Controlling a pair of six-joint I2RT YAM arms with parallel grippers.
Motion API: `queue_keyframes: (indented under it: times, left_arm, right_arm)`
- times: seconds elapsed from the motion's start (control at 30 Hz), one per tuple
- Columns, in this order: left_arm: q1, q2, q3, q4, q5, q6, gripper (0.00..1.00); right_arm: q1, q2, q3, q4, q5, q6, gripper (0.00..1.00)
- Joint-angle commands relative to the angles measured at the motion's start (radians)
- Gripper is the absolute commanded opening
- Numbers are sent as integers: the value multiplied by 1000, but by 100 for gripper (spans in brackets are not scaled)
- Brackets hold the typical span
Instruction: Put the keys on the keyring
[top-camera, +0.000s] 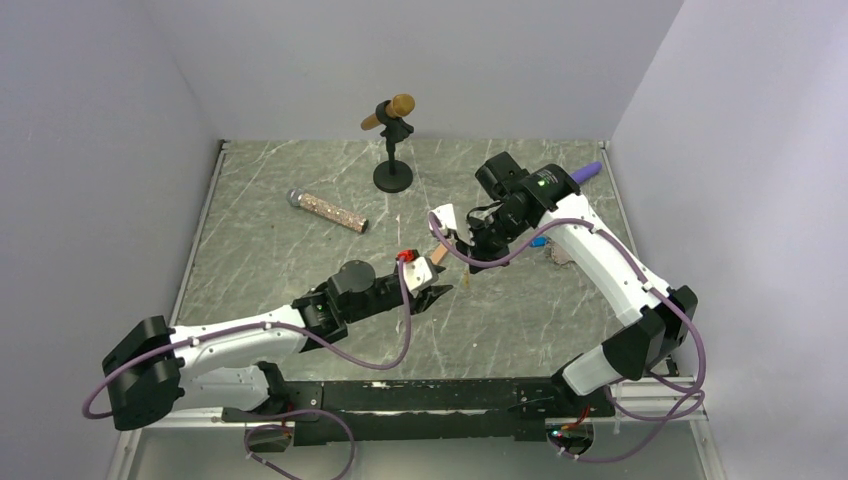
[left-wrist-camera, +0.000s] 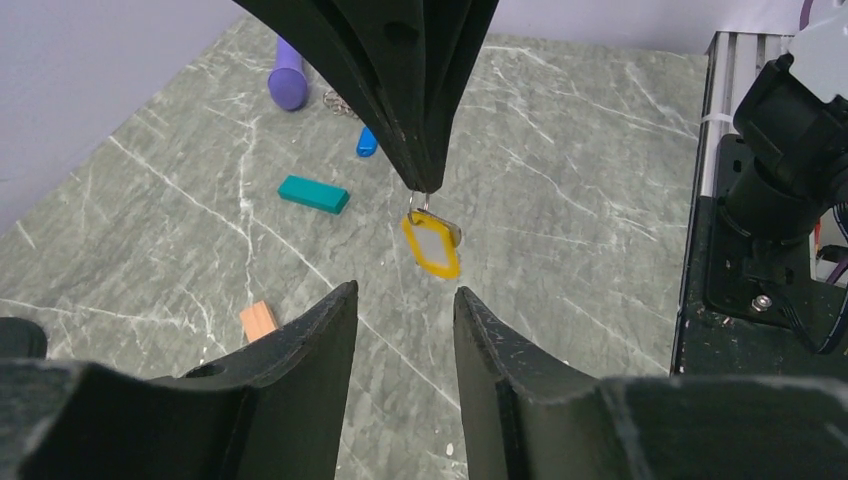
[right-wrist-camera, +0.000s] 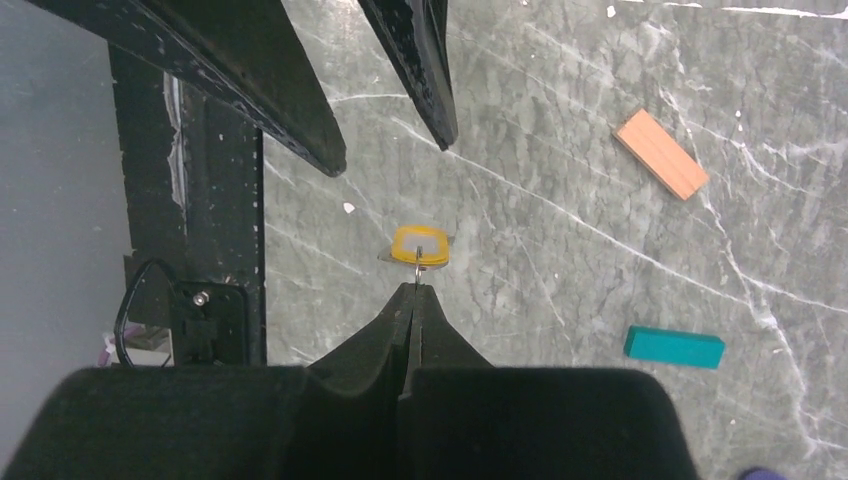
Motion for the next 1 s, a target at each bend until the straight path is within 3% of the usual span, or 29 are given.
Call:
queue_keyframes:
  times: [0.0,0.3,0.97]
  left_arm:
    - [-8,22,38,114,29,-23,44]
    - [-10,58,29,196,12,-49,42]
    - [-10,91,42,210,81,-59,24]
  right_arm:
    - [5,3,31,-19,-46,-2,0]
    - [4,5,43,-24,-98,-7,0]
    - [5,-10,39,-12,-136,-14,0]
